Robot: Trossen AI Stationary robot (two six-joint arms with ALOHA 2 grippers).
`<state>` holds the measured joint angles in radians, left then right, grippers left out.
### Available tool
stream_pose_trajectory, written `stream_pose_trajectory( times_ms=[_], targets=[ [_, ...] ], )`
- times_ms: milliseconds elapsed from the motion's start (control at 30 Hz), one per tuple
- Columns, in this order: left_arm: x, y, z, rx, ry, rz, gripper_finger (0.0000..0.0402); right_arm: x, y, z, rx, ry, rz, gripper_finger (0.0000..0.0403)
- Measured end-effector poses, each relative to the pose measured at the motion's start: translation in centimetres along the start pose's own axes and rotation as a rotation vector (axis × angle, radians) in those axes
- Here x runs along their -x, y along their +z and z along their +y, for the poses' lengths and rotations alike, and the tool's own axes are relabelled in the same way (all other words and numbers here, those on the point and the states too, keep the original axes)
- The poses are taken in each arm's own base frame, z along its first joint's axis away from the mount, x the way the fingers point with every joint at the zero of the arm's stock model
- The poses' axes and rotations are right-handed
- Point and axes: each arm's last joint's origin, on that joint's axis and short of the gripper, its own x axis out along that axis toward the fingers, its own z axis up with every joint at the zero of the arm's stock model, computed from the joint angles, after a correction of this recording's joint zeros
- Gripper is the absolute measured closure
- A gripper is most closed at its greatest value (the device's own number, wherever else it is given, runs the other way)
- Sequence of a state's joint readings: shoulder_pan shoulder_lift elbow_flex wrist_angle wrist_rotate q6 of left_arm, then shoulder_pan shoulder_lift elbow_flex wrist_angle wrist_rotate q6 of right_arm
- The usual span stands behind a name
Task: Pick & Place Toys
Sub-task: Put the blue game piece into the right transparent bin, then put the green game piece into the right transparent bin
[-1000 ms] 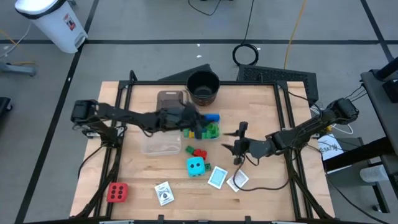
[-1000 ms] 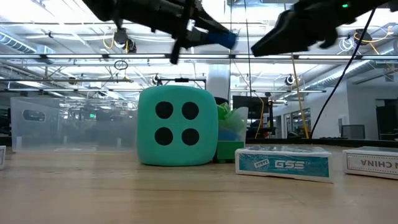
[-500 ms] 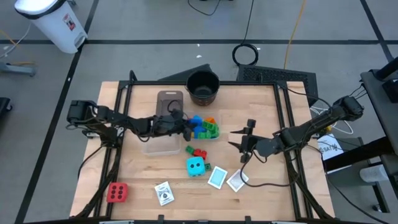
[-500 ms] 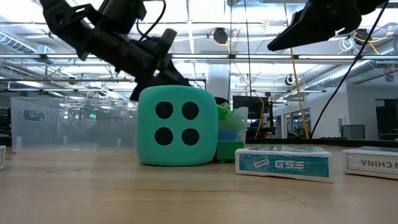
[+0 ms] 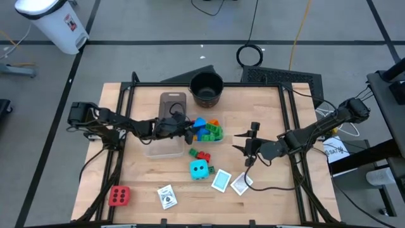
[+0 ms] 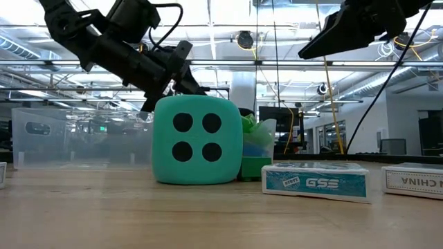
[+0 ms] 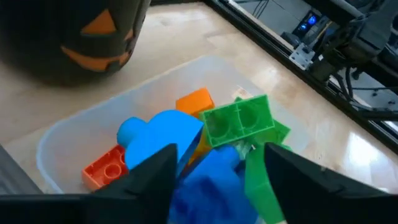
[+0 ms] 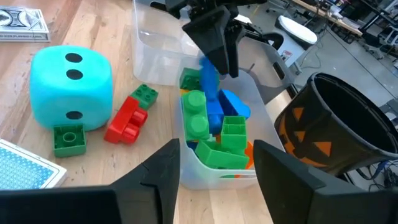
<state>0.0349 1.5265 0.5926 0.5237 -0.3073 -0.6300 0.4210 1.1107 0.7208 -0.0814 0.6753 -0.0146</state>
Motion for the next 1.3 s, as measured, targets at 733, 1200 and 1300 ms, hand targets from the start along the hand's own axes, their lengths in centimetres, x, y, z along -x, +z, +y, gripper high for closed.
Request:
stream_pose_trajectory(
  times_ms=[733, 1200, 1300],
  targets=[
    [7.7, -0.4, -16.7, -0.591, -0.168, 0.165, 0.0088, 0.0, 0.1, 0.0, 0.022, -0.002, -0.001, 0.023],
    [2.4, -6.5, -21.4, -0.955, 0.081, 0.488, 0.0127, 0.0, 0.0, 0.0, 0.028, -0.002, 0.001, 0.0232],
    [1.5, -7.1, -20.9, -0.958, 0.091, 0.532, 0.0127, 0.0, 0.1, 0.0, 0.055, -0.002, -0.001, 0.0234]
  ],
)
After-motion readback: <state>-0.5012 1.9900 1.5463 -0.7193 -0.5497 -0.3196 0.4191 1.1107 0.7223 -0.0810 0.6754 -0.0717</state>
